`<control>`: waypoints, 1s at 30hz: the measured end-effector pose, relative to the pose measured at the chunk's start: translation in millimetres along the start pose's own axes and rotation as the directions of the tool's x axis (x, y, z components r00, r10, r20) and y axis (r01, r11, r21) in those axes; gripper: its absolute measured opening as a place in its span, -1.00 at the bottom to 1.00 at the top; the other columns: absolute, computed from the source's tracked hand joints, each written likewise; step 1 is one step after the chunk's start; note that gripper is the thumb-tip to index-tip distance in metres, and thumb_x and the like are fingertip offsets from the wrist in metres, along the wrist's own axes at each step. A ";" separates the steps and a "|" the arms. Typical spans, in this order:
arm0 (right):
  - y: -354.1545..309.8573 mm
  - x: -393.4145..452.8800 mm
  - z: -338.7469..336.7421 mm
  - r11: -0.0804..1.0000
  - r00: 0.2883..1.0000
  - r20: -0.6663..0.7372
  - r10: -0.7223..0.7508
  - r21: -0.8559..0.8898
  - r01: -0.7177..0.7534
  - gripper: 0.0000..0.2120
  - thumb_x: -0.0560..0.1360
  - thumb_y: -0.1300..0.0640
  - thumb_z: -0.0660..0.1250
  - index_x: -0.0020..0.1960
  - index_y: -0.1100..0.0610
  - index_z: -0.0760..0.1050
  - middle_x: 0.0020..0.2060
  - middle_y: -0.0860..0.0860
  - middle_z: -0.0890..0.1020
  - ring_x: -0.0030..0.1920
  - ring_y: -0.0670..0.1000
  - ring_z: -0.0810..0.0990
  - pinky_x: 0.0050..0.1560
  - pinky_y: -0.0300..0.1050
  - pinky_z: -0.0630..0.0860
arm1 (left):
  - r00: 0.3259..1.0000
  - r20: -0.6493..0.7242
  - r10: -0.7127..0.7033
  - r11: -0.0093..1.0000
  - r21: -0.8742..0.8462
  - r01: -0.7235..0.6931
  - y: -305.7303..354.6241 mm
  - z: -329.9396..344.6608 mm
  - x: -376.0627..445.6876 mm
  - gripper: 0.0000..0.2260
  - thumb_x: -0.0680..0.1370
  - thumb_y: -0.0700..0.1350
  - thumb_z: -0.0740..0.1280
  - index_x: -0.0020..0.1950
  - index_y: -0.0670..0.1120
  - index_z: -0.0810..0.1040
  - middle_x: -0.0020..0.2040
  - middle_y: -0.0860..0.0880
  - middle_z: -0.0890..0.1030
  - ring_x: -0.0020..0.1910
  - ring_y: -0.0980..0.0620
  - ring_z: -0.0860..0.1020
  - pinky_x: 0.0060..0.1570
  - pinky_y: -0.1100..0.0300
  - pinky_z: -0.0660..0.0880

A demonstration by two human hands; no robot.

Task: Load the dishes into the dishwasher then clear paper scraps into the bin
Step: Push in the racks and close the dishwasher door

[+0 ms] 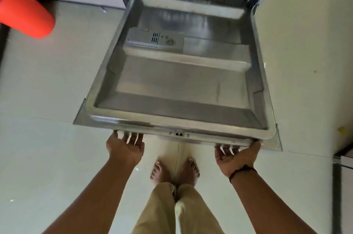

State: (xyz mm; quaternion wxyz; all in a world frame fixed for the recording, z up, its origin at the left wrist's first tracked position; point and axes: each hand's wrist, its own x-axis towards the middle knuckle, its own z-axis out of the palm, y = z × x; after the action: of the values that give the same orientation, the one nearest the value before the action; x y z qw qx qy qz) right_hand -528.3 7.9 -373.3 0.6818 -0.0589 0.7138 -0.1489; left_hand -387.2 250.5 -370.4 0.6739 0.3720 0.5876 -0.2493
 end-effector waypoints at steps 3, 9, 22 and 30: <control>-47.9 -96.5 23.0 0.995 0.994 0.109 -0.028 -0.087 0.038 -0.41 0.39 -0.42 0.22 0.14 0.04 0.47 0.03 0.07 0.55 0.04 0.11 0.55 0.15 0.03 0.49 | 0.988 0.131 0.077 0.986 0.135 -0.095 29.9 29.3 -94.9 -0.80 0.59 0.02 0.16 -0.09 0.02 0.55 -0.05 0.03 0.61 0.03 0.04 0.60 0.01 0.20 0.34; -126.7 -224.6 111.1 0.902 0.929 0.276 -0.247 -0.285 0.324 -0.73 0.61 0.07 0.20 0.25 0.18 0.42 0.07 0.14 0.54 -0.18 0.12 0.59 -0.06 -0.05 0.55 | 0.838 0.431 0.334 0.845 0.257 -0.469 86.2 121.1 -228.9 -0.83 0.61 -0.27 0.19 0.14 -0.12 0.52 0.00 -0.05 0.57 0.01 0.04 0.58 0.06 0.20 0.43; -257.4 -298.7 268.8 0.064 0.435 0.593 -0.678 -0.542 0.838 -0.74 0.53 0.03 0.34 0.12 0.17 0.51 0.00 0.04 0.58 0.05 0.13 0.54 0.03 -0.06 0.41 | 0.323 0.710 0.626 -0.482 0.677 -0.556 201.4 303.9 -331.1 -0.65 0.54 -0.02 0.34 0.32 -0.04 0.46 0.30 -0.05 0.52 0.25 -0.07 0.48 0.20 0.01 0.40; -335.1 -318.8 351.7 -0.840 -0.186 0.846 -0.500 -0.421 0.343 -0.53 0.23 -0.10 0.56 -0.04 0.16 0.52 -0.04 0.16 0.50 -0.03 0.22 0.47 -0.04 0.10 0.43 | -0.061 0.938 0.341 -0.940 0.339 -0.031 259.0 402.6 -363.6 -0.16 0.24 0.12 0.58 0.42 -0.10 0.33 0.44 -0.18 0.31 0.34 -0.26 0.34 0.18 -0.17 0.41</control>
State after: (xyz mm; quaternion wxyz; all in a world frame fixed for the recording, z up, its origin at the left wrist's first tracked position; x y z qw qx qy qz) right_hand -199.5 -265.0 20.5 -0.0094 -0.9462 0.2830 -0.1569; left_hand -10.1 49.0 52.2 -0.0515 0.9529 -0.2819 0.0996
